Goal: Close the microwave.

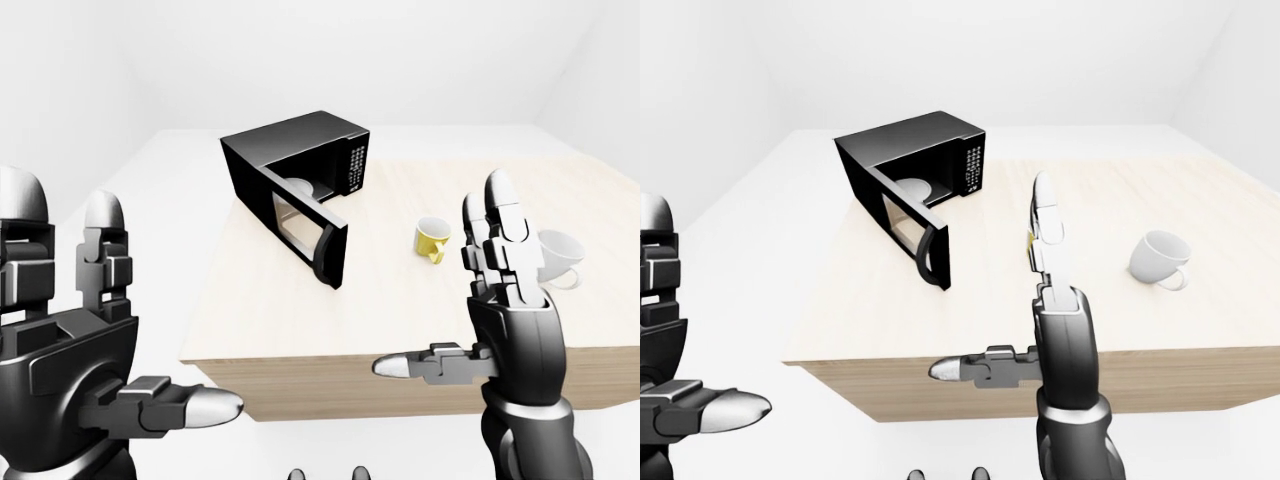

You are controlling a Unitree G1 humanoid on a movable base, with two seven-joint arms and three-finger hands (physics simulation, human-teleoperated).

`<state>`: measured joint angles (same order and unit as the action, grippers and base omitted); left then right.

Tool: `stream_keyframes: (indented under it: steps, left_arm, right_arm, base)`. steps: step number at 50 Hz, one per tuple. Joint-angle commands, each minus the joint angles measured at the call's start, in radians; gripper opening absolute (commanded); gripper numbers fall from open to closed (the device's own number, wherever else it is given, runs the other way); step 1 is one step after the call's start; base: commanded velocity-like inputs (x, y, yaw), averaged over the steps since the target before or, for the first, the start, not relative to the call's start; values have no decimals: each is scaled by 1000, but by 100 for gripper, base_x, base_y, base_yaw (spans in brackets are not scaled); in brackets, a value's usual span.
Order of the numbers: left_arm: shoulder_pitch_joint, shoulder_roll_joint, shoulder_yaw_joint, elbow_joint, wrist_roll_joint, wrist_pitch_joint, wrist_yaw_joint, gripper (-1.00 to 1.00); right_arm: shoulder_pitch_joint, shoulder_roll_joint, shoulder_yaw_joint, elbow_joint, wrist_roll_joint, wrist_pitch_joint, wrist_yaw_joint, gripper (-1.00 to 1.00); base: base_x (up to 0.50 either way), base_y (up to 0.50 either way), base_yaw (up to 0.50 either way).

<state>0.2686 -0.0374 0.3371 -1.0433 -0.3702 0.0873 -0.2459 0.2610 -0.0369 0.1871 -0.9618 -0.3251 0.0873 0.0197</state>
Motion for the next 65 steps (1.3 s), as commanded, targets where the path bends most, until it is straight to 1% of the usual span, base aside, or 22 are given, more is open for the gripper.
stream_keyframes:
  steps: [1,4,22,24,35,37,38,42,52,55,60,65]
  left_arm:
    - [-20,-15,15,6,19,0,-17,100]
    - [-7,-21,4,1,29,0,-25,100]
    - [-7,-24,8,-2,29,0,-31,100]
    - [-11,-12,7,-4,18,0,-18,100]
    - [-7,-24,-5,1,40,0,-28,100]
    - [-15,-18,-2,-3,38,0,-20,100]
    - [-12,-26,-1,0,36,0,-22,100]
    - [-18,-23,4,8,27,0,-15,100]
    - [-5,-23,-22,20,48,0,-17,100]
    - [-4,-23,-20,15,44,0,-18,100]
    - [6,-22,-42,18,75,0,-24,100]
    - [2,-19,-38,8,74,0,-27,100]
  right_arm:
    - [-1,0,1,15,1,0,-2,100]
    - [-2,0,0,18,1,0,-2,100]
    - [-2,1,4,16,-2,0,-4,100]
    - [-3,0,5,15,-2,0,-4,100]
    - [-3,2,-1,16,5,0,-10,100]
    - [-2,0,1,20,4,0,-8,100]
    - [-5,0,2,24,-9,0,-15,100]
    - [-19,7,-4,53,-11,0,-23,100]
    - [-24,9,2,42,-29,0,-30,100]
    - [-23,9,4,44,-28,0,-31,100]
    - [-25,8,4,49,-26,0,-32,100]
    - [-28,10,3,48,-27,0,-32,100]
  base:
    - [0,50,0]
    - [0,50,0]
    - [0,50,0]
    - [0,50,0]
    - [0,50,0]
    - [0,38,0]
    - [0,30,0]
    - [0,0,0]
    - [0,0,0]
    - [0,0,0]
    - [0,0,0]
    - [0,0,0]
